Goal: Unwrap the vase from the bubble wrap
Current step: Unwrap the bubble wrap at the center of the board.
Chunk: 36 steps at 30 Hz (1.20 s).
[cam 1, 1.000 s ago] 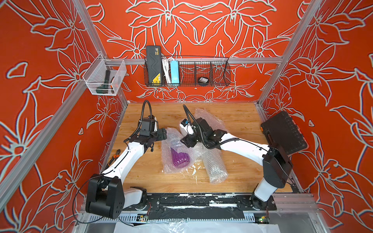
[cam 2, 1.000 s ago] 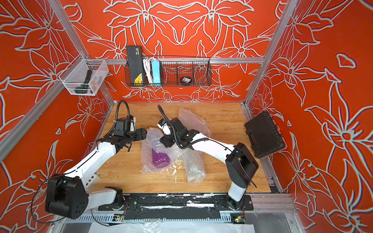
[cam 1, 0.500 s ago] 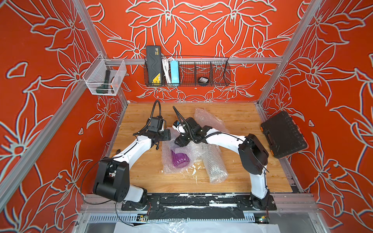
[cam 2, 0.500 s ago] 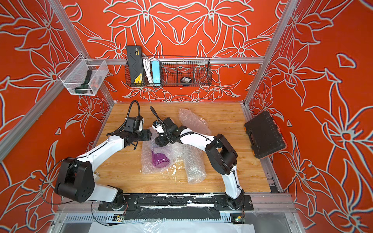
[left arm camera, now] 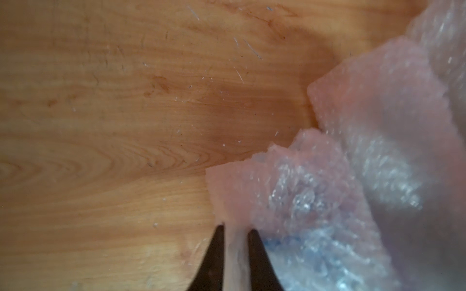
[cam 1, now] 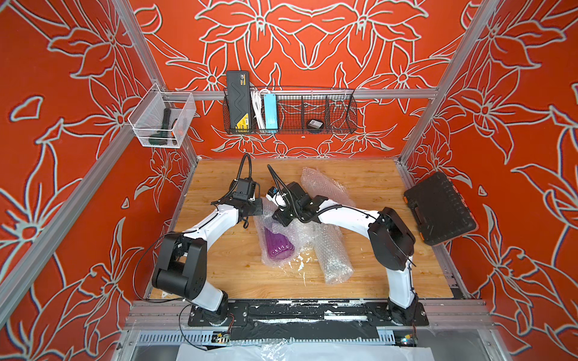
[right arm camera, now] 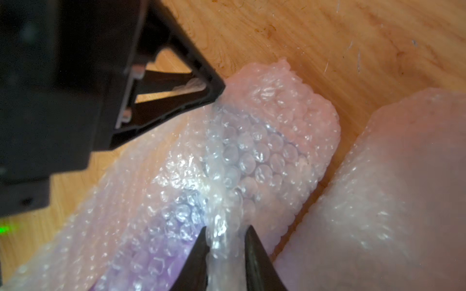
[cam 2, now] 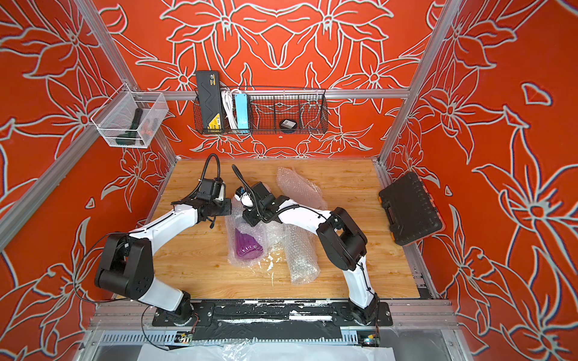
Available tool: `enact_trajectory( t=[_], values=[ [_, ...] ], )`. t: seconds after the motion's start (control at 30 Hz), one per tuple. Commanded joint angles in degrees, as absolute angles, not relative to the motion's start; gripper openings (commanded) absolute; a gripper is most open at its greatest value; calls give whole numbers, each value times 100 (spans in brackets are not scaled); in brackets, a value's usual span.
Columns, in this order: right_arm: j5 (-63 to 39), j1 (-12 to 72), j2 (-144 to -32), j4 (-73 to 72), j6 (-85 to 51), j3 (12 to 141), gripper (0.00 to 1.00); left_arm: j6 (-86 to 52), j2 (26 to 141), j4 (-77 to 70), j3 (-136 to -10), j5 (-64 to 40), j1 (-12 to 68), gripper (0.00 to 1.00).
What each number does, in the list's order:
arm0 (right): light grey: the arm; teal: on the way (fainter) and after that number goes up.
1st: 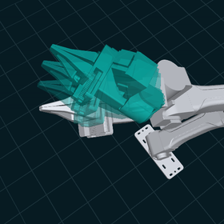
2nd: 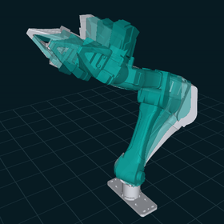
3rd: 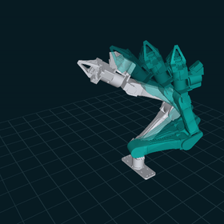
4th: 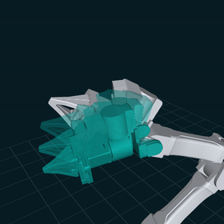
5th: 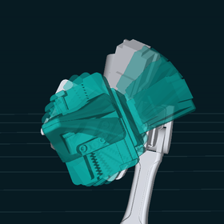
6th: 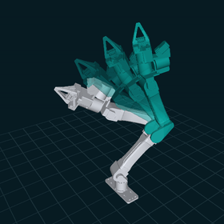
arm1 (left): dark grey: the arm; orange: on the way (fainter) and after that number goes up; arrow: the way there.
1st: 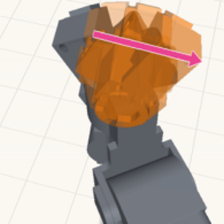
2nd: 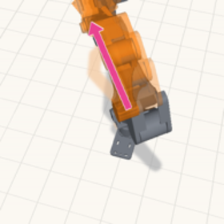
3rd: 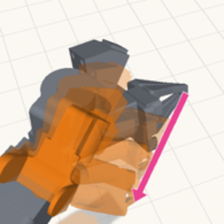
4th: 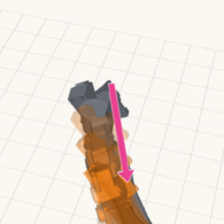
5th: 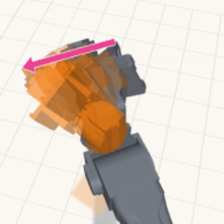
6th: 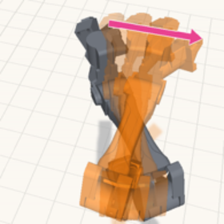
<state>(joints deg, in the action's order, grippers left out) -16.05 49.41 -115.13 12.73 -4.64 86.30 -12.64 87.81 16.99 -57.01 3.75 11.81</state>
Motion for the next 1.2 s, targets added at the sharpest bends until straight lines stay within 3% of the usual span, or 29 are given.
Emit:
enact_trajectory(
  t=[0.0, 0.13, 0.83, 0.97, 1.17],
  values=[
    [-1586, 4906, -11531, 1331, -407, 8500, 12, -1265, 8741, 1661, -5759, 461, 1187, 1],
    [-1400, 4883, -11439, 1324, -385, 8364, 0, -1332, 8501, 1649, -5625, 474, 1165, 0],
    [-638, 4454, -10509, 477, -716, 7036, 0, -1677, 7866, 1433, -5072, 622, 864, 0],
    [-633, 4389, -10232, 360, -792, 6805, 20, -1777, 7754, 1413, -4984, 306, 738, 0],
    [-634, 4383, -9582, 845, -665, 6671, 66, -1826, 7452, 1469, -5027, 30, 559, 0]
  ],
)
